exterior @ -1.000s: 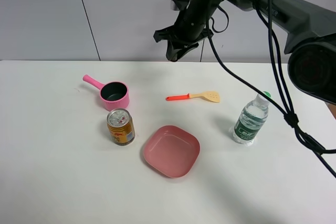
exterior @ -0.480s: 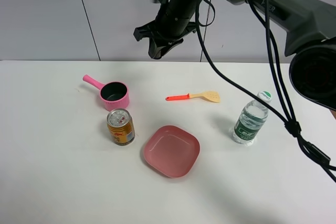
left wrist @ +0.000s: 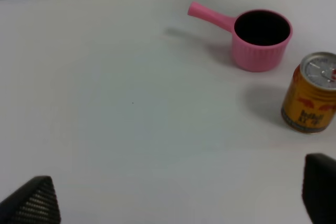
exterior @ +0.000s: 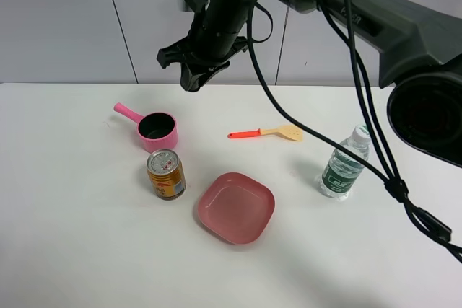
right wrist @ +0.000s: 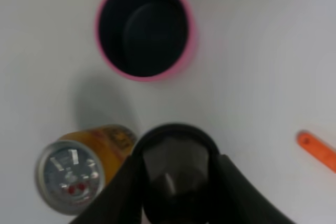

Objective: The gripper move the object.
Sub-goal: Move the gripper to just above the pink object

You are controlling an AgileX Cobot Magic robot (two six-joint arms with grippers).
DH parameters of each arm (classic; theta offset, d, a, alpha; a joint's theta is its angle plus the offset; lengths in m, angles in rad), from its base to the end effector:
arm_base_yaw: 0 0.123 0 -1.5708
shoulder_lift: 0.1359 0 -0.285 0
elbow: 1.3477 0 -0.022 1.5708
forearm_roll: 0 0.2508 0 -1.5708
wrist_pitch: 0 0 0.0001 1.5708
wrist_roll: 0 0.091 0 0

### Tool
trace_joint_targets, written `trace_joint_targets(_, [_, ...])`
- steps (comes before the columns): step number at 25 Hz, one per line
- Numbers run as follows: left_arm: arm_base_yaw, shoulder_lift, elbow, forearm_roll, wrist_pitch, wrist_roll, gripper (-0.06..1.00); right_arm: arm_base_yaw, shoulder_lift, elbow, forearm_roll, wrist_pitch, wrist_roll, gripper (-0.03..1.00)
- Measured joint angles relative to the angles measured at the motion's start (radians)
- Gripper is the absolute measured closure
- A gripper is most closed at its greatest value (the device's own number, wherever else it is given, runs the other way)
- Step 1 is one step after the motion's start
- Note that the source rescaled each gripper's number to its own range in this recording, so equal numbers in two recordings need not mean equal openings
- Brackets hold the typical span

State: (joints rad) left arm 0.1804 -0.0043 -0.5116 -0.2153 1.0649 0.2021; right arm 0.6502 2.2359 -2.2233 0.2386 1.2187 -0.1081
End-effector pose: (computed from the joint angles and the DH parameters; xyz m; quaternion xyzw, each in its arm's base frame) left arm -0.0049 -0.0182 0.2816 0.0144 0.8451 -0.0059 0.5343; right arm 0.3782 0.3130 0.2815 -0.3439 0.9076 0.1699 0.1710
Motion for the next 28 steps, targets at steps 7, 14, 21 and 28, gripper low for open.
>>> trace_joint_targets(7, [0.000, 0.000, 0.000, 0.000, 0.000, 0.000, -0.06, 0.041, -0.020, 0.054, -0.020, -0.001, 0.015, 0.97])
trace_joint_targets(14, [0.000, 0.000, 0.000, 0.000, 0.000, 0.000, -0.06, 0.042, -0.132, 0.302, -0.042, -0.002, 0.020, 0.97])
trace_joint_targets(21, [0.000, 0.000, 0.000, 0.000, 0.000, 0.000, -0.06, 0.061, -0.174, 0.483, -0.051, -0.001, 0.022, 0.97])
trace_joint_targets(28, [0.000, 0.000, 0.000, -0.002, 0.000, 0.000, -0.06, 0.087, -0.174, 0.573, -0.056, -0.001, 0.027, 0.97])
